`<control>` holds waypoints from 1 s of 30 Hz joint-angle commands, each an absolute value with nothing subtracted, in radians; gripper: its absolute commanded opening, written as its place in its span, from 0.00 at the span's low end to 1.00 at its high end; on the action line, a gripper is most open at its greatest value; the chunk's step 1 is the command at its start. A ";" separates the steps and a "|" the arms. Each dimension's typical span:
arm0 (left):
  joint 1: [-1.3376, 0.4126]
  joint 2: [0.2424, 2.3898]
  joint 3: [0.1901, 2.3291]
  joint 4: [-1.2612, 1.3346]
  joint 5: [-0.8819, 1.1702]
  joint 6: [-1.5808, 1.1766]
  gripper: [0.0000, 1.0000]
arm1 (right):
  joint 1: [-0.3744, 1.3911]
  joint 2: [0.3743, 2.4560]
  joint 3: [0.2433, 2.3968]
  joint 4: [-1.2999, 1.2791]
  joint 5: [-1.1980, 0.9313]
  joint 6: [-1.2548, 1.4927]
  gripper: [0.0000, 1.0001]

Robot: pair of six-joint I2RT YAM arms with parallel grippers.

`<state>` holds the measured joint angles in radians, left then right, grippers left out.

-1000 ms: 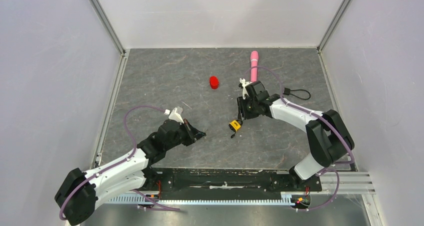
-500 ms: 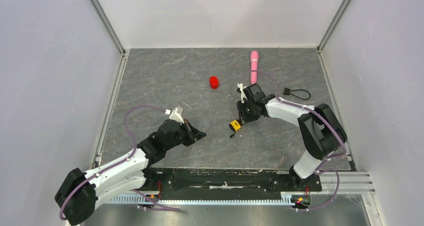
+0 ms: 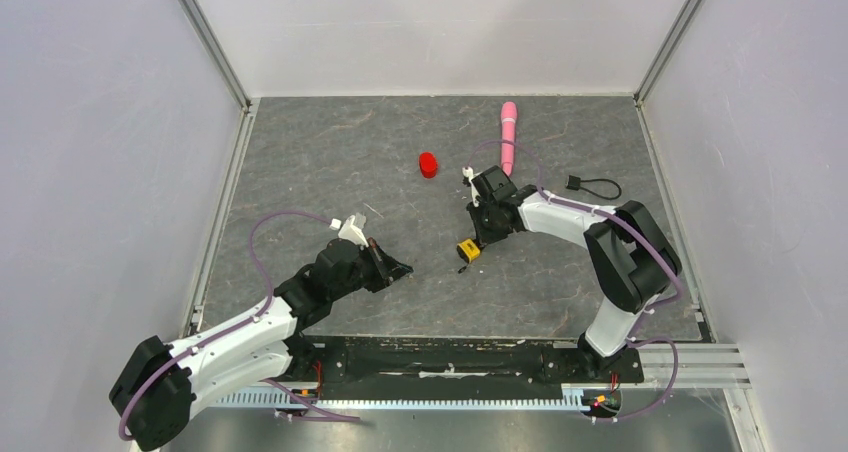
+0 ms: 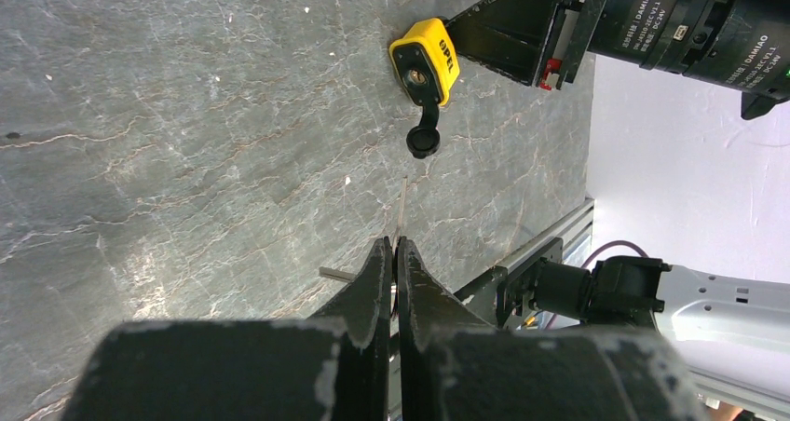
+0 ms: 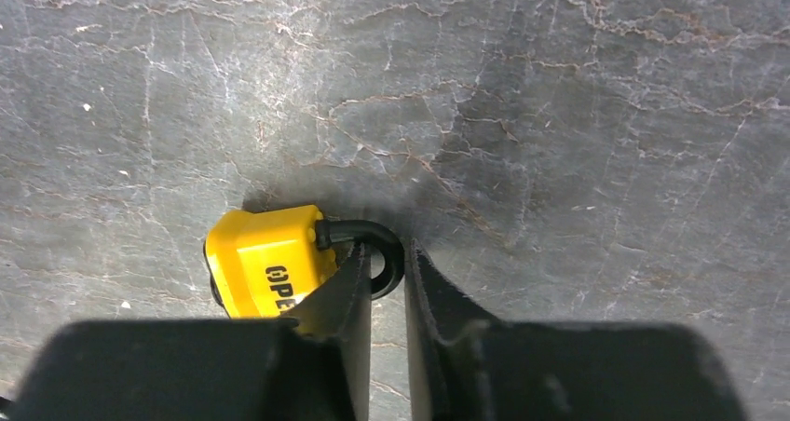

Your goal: Unlock with the key

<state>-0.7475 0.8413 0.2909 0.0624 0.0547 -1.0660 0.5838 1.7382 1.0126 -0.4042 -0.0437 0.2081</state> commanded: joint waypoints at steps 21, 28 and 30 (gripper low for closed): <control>-0.744 0.817 0.361 0.183 0.173 -1.066 0.02 | 0.529 1.494 0.769 0.087 -0.523 0.330 0.00; -0.744 0.825 0.349 0.197 0.175 -1.067 0.02 | 0.513 1.484 0.727 0.121 -0.521 0.330 0.00; -0.745 0.827 0.344 0.198 0.172 -1.067 0.02 | 0.508 1.494 0.717 0.120 -0.514 0.328 0.00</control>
